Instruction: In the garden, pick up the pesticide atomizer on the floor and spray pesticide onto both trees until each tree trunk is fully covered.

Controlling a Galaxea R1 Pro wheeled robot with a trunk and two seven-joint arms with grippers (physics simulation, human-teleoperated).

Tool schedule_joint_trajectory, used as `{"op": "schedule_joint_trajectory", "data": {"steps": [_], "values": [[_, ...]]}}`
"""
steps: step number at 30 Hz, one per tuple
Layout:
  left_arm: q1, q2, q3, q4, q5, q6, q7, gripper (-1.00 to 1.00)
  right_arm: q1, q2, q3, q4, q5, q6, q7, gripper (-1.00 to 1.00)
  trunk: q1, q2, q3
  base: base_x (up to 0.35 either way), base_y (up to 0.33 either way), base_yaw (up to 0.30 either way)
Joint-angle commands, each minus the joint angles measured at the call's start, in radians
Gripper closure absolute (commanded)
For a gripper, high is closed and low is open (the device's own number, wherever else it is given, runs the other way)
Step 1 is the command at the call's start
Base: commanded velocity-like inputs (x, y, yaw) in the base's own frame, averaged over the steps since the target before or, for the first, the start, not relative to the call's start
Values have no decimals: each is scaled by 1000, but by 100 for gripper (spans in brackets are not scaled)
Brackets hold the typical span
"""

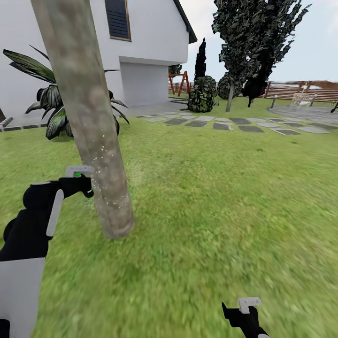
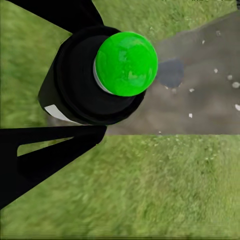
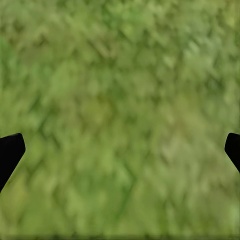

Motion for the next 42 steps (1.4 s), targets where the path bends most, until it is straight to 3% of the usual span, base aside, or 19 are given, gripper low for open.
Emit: {"op": "schedule_joint_trajectory", "data": {"steps": [1, 12, 19, 25, 27, 29, 32, 36, 39, 40, 42], "values": [[-5, 4, 1, 1, -2, 4, 1, 100, 0, 0, 0, 0, 0, 0, 0, -100, 0, 0, 0, 0, 0, 0], [6, 24, 12, 0, -12, -7, 0, 100, 0, 0, 0, 0, 0, 0, 0, -100, 0, 0, 0, 160, 136, 0], [29, 55, 12, 10, -17, -13, 4, 100, 0, 0, 0, 0, 0, 0, 0, -100, 0, 0, 0, 160, 268, 0], [64, 58, 12, 14, -22, -16, 11, 100, 0, 0, 0, 0, 0, 0, 0, -100, 0, 0, 0, 78, 143, 0], [89, 57, 13, 14, -72, -63, 13, 100, 0, 0, 0, 0, 0, 0, 0, -100, 0, 0, 0, 3, 4, 0], [91, 57, 23, 14, -92, -77, 13, 100, 0, 0, 0, 0, 0, 0, 0, -100, 0, 0, 0, 0, 1, 0], [80, 57, 66, 14, -98, -73, 6, 100, 0, 0, 0, 0, 0, 0, 0, -100, 0, 0, 0, 0, 0, 0], [67, 57, 72, 12, -94, -29, 2, 100, 0, 0, 0, 0, 0, 0, 0, -100, 0, 0, 0, 0, 0, 0], [74, 52, 69, 25, -90, -36, 1, 100, 0, 0, 0, 0, 0, 0, 0, -100, 0, 0, 0, 0, 0, 0], [87, 49, 69, 54, -88, -48, 1, 100, 0, 0, 0, 0, 0, 0, 0, -100, 0, 0, 0, 0, 0, 0], [117, 45, 70, 190, -86, -176, 1, 100, 0, 0, 0, 0, 0, 0, 0, -100, 0, 0, 0, 0, 0, 0]]}}
